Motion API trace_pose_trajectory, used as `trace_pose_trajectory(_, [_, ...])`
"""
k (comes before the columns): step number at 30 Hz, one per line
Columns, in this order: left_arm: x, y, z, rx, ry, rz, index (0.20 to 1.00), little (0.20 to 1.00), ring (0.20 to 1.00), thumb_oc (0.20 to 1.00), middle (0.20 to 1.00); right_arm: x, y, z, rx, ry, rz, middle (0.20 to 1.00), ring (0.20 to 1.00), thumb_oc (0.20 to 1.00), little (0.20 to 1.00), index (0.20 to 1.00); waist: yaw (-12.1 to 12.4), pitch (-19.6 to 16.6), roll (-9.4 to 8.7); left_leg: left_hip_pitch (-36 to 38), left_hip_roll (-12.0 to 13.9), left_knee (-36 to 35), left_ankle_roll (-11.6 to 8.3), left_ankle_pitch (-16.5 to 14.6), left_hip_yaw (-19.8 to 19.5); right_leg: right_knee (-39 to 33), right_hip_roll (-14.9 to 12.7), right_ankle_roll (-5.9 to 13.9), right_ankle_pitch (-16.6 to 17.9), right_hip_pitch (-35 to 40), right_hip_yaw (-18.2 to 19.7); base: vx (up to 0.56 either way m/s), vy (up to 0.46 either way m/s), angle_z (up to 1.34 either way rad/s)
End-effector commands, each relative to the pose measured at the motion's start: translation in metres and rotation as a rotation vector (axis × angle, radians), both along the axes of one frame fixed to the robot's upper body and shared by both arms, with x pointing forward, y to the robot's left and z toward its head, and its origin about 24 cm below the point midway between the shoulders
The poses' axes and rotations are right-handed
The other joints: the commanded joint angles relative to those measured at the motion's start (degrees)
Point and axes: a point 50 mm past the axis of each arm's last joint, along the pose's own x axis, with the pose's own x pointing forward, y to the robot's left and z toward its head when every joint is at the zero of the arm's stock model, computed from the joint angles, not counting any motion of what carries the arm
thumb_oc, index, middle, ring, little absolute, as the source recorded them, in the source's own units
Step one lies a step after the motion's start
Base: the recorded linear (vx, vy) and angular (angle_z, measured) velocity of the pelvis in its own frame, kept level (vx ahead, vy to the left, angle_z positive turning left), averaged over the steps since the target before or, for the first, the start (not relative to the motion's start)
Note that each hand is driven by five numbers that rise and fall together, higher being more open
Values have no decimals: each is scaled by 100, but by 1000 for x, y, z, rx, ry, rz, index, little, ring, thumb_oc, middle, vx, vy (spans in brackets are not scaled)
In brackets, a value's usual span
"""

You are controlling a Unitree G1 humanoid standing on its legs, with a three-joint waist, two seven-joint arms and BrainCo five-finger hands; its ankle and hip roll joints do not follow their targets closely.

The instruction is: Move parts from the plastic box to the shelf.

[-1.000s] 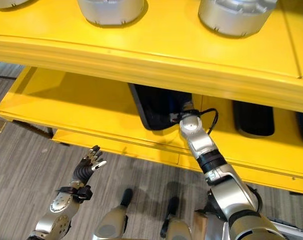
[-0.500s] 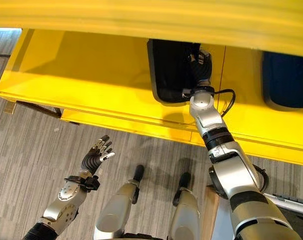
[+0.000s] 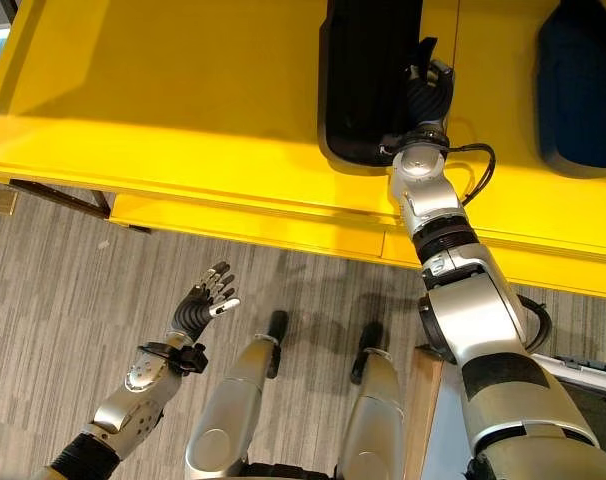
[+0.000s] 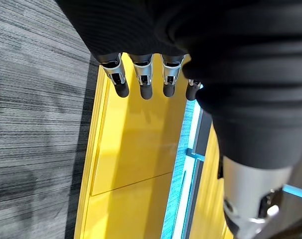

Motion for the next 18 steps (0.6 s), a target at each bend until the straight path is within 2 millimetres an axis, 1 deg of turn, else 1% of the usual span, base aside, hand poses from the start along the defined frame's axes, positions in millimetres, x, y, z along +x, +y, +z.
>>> trace_pose_trajectory(1, [0, -4, 23, -9, -115, -39, 1000, 1000, 1000, 1000, 1000, -12, 3, 81, -24, -246, -1, 200, 200, 200, 200, 200, 114, -197, -26, 126, 319, 180, -23, -469, 209, -45, -173, 326, -113, 178, 107, -11, -6, 4])
trace_pose_trajectory(5, [2, -6, 27, -17, -129, -36, 1000, 1000, 1000, 1000, 1000, -11, 1, 88, -57, -234, -19, 200, 200, 200, 200, 200, 129, -174, -54, 49, 314, 170, -26, -436, 179, -42, -163, 319, -122, 119, 78, 1, -4, 1])
trace_pose_trajectory(7, [3, -6, 28, -19, -133, -29, 1000, 1000, 1000, 1000, 1000, -11, -3, 88, -62, -223, -38, 200, 200, 200, 200, 200, 138, -160, -65, 13, 308, 175, -26, -431, 155, -9, -167, 313, -133, 92, 66, 8, -9, 4])
trace_pose_trajectory(9, [4, -4, 29, -18, -138, -21, 1000, 1000, 1000, 1000, 1000, -10, -3, 89, -86, -211, -48, 200, 200, 200, 200, 200, 154, -156, -73, 1, 301, 166, -26, -424, 146, -5, -159, 309, -138, 84, 64, 0, 0, 0])
trace_pose_trajectory(11, [5, -4, 30, -22, -143, -14, 1000, 1000, 1000, 1000, 1000, -10, -3, 89, -46, -218, -48, 200, 200, 200, 200, 200, 162, -148, -73, -6, 305, 149, -26, -418, 140, -18, -167, 311, -134, 90, 44, 0, 0, 0])
trace_pose_trajectory(13, [7, -4, 31, -21, -147, -13, 1000, 1000, 1000, 1000, 1000, -9, -5, 86, -48, -197, -55, 200, 200, 200, 200, 200, 177, -139, -82, -36, 310, 153, -38, -402, 131, -28, -156, 310, -130, 75, 14, 0, 0, 0])
trace_pose_trajectory(18, [6, -5, 32, -38, -146, -19, 1000, 1000, 1000, 1000, 1000, -8, -7, 86, -20, -183, -58, 200, 200, 200, 200, 200, 228, -115, -99, -65, 311, 159, -33, -401, 111, -71, -136, 315, -119, 79, -6, -2, -2, 2])
